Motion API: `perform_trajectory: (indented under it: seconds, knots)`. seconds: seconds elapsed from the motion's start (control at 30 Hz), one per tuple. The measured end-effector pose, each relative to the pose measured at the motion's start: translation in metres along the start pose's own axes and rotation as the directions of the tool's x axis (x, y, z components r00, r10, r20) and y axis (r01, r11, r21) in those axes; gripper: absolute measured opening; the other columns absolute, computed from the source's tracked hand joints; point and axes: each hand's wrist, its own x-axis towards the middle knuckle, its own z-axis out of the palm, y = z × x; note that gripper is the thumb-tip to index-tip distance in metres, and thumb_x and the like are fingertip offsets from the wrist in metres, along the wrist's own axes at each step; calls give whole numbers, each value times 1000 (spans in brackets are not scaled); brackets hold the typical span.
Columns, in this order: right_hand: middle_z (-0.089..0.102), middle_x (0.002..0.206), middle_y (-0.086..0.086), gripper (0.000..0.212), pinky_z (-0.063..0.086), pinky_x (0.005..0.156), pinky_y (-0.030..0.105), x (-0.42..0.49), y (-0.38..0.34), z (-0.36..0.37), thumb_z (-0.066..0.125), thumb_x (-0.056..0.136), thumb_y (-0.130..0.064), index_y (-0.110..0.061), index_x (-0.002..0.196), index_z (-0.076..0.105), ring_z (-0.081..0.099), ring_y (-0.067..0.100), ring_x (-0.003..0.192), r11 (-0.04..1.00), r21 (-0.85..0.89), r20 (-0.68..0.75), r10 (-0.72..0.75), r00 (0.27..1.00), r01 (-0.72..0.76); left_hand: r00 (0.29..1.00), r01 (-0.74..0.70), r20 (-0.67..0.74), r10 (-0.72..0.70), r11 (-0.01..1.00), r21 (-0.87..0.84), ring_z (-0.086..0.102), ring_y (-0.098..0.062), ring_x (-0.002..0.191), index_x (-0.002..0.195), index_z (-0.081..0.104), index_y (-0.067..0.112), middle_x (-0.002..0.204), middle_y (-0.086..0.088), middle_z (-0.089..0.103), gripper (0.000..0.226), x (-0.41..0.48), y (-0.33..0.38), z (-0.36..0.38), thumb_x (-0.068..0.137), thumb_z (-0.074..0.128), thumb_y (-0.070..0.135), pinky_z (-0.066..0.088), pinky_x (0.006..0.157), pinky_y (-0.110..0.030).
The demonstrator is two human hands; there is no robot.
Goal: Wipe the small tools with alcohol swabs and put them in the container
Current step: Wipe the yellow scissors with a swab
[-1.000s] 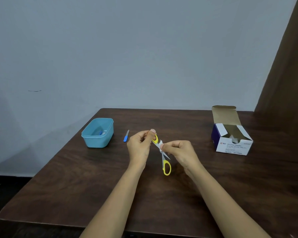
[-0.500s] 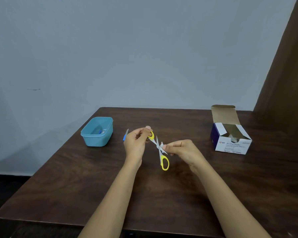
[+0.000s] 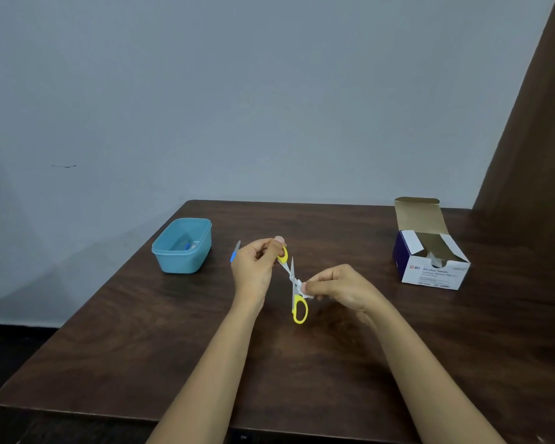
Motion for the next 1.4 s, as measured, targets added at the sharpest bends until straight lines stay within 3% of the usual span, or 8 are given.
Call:
perform_trajectory:
  seconds: [0.23, 0.47, 0.67, 0.83, 0.97, 1.07, 1.27, 1.4]
  knots:
    - [75, 84, 12, 5, 50, 80, 27, 2, 4, 8, 74, 78, -10, -6, 77, 77, 64, 13, 77, 996, 54, -50, -63, 997, 66, 998, -28, 53, 23, 996, 90, 67, -10, 78, 86, 74, 18, 77, 4, 71, 13, -5, -3, 5, 88, 66, 28, 56, 78, -26]
    - [72, 80, 10, 8, 49, 84, 29, 2, 1, 5, 71, 76, -7, -11, 70, 73, 61, 12, 77, 1000, -16, 2, -10, 1000, 10, 1000, -12, -18, 12, 1000, 18, 63, 4, 65, 71, 70, 29, 66, 11, 68, 18, -2, 1, -2, 89, 67, 25, 54, 75, -23]
    - [72, 73, -1, 9, 43, 56, 10, 1, 2, 1, 75, 79, -9, -4, 86, 76, 55, 4, 62, 994, 101, -83, -26, 996, 34, 1000, -21, -1, 21, 1000, 21, 62, 3, 64, 71, 70, 28, 67, 9, 68, 17, -1, 1, -1, 88, 67, 26, 53, 70, -19]
    - [75, 88, 10, 11, 51, 67, 17, 1, 1, 4, 71, 82, -5, -4, 91, 76, 60, 10, 68, 994, 86, -60, -63, 996, 68, 1000, -26, 16, 25, 998, 62, 63, 1, 67, 76, 72, 25, 68, 9, 68, 14, -2, -1, 1, 89, 67, 26, 54, 72, -21]
    - [74, 74, -5, 11, 42, 54, 8, 0, -1, 4, 67, 84, -9, -5, 86, 77, 57, 1, 58, 994, 87, -63, -52, 997, 58, 1000, -20, -5, 20, 998, 53, 62, -2, 69, 84, 73, 20, 69, 11, 67, 10, -1, 0, 0, 89, 66, 24, 53, 72, -19]
    - [68, 63, -4, 13, 38, 53, 7, 0, 0, 6, 71, 84, -17, -7, 79, 76, 55, 1, 54, 995, 86, -88, -50, 995, 58, 1000, -20, 1, 20, 998, 66, 62, -1, 69, 80, 72, 23, 70, 9, 68, 11, -2, 0, 1, 89, 66, 26, 53, 71, -19]
    - [71, 72, 2, 10, 47, 61, 15, 2, 2, 11, 77, 78, -14, -6, 84, 77, 56, 4, 60, 997, 77, -50, 0, 999, 4, 1000, -26, 16, 24, 993, 113, 66, -11, 78, 84, 72, 21, 75, 7, 70, 11, -6, -2, 5, 88, 66, 28, 54, 72, -22]
    - [68, 70, 0, 5, 47, 59, 12, 2, 1, 11, 71, 81, -9, -7, 82, 76, 54, 1, 59, 1000, 15, -6, -5, 1000, 5, 1000, -27, -1, 27, 996, 86, 64, -6, 72, 71, 71, 26, 70, 7, 69, 17, -2, 0, 1, 88, 67, 27, 55, 74, -27]
